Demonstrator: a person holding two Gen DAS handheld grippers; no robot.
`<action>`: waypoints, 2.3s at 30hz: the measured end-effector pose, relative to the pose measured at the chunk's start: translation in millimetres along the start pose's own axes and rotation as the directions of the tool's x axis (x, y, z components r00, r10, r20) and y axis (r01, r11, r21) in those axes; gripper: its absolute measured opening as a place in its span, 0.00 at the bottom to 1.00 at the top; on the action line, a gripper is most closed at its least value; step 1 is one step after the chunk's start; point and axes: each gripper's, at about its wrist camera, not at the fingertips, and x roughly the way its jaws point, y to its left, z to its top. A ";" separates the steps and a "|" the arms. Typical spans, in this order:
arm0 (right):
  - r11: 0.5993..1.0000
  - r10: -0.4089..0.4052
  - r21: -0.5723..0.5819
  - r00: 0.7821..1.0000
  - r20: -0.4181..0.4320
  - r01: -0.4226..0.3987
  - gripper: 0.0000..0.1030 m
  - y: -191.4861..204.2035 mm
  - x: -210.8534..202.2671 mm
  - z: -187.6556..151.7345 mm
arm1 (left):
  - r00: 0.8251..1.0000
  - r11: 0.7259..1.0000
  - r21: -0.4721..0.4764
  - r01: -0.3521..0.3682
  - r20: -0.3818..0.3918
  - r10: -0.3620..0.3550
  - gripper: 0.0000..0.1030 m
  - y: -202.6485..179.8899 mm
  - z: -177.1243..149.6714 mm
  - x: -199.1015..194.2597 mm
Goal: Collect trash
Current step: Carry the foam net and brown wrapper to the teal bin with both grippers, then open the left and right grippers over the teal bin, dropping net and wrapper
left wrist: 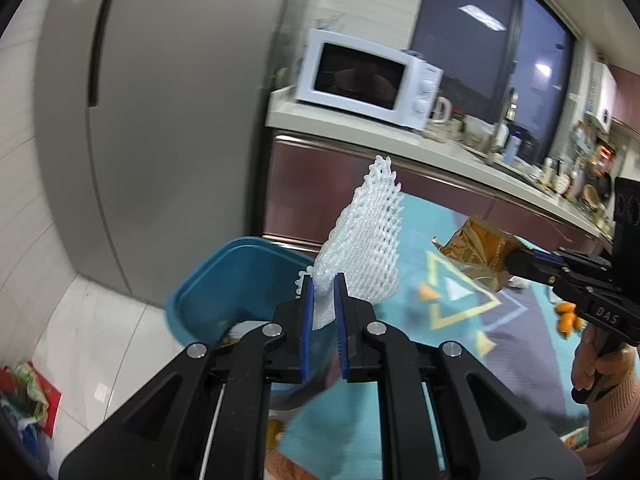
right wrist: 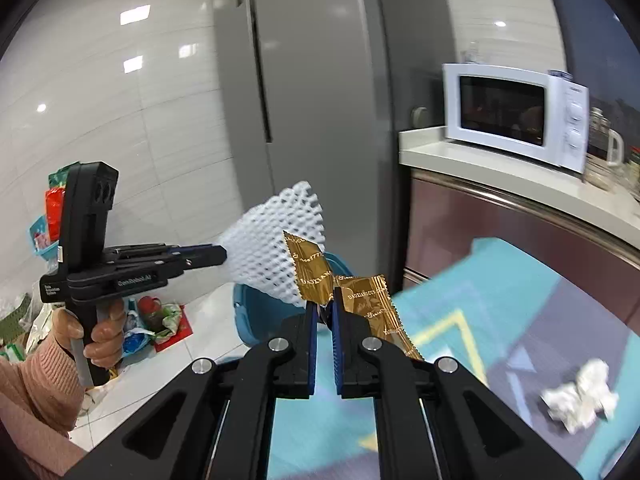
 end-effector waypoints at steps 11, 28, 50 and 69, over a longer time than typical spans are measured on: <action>0.994 0.072 -0.071 0.994 -0.078 -0.078 0.05 25.0 67.3 18.8 | 0.993 0.991 -0.088 -0.100 -0.074 0.094 0.10 57.7 -6.6 34.3; 0.995 0.062 -0.064 0.964 -0.259 -0.081 0.06 26.9 156.0 13.9 | 0.971 0.975 -0.151 -0.166 -0.197 0.135 0.10 82.6 -18.2 105.9; 0.999 0.048 0.010 0.948 -0.315 -0.047 0.49 9.8 159.3 4.8 | 0.962 0.964 -0.169 -0.204 -0.218 0.165 0.27 79.3 -29.4 141.3; 0.996 0.057 0.071 0.979 -0.196 -0.044 0.50 -3.3 89.4 5.1 | 0.993 0.997 -0.045 -0.062 -0.108 0.057 0.35 12.0 -20.5 94.3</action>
